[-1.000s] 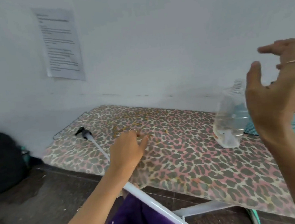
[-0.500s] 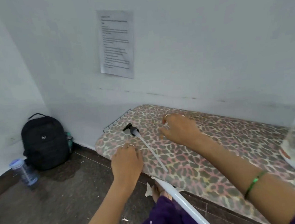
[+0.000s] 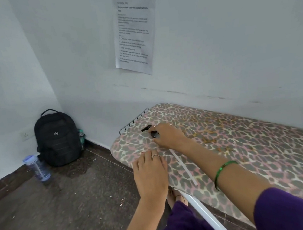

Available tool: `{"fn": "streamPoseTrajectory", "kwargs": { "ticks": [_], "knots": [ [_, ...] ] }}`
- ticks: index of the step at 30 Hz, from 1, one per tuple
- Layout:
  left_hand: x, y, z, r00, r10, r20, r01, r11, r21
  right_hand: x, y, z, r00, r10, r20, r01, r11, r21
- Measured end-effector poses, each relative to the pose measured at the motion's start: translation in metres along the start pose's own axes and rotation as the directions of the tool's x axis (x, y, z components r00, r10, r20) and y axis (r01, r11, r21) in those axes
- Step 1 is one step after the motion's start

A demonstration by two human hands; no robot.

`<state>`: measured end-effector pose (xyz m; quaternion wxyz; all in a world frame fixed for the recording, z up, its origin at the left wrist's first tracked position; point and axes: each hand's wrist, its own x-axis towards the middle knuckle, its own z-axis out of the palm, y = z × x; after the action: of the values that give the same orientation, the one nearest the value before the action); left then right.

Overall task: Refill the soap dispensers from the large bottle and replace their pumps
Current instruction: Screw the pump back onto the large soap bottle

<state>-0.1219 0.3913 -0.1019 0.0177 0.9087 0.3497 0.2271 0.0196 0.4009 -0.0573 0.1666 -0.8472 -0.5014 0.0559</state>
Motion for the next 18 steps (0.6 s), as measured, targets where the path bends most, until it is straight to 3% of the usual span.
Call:
{"fn": "streamPoseTrajectory", "kwargs": {
  "ticks": [5,9,12,18],
  "knots": [
    [0.005,-0.011,-0.006,0.999,0.006,-0.032,-0.005,0.999,0.036,-0.003,0.004,-0.024,0.994,-0.034,-0.104,0.051,0.984,0.169],
    [0.005,-0.011,-0.011,0.999,0.017,0.039,-0.020,0.996,0.081,-0.050,0.019,-0.083,0.949,0.005,-0.314,0.082,0.961,0.262],
    [0.007,-0.009,-0.018,0.997,0.038,0.063,-0.044,0.993,0.108,-0.103,0.029,-0.136,0.857,0.049,-0.514,0.142,0.935,0.326],
    [0.022,0.019,-0.030,0.949,-0.063,0.309,0.011,0.986,0.169,-0.231,0.060,-0.222,0.602,0.154,-0.783,0.271,0.883,0.382]
  ]
}}
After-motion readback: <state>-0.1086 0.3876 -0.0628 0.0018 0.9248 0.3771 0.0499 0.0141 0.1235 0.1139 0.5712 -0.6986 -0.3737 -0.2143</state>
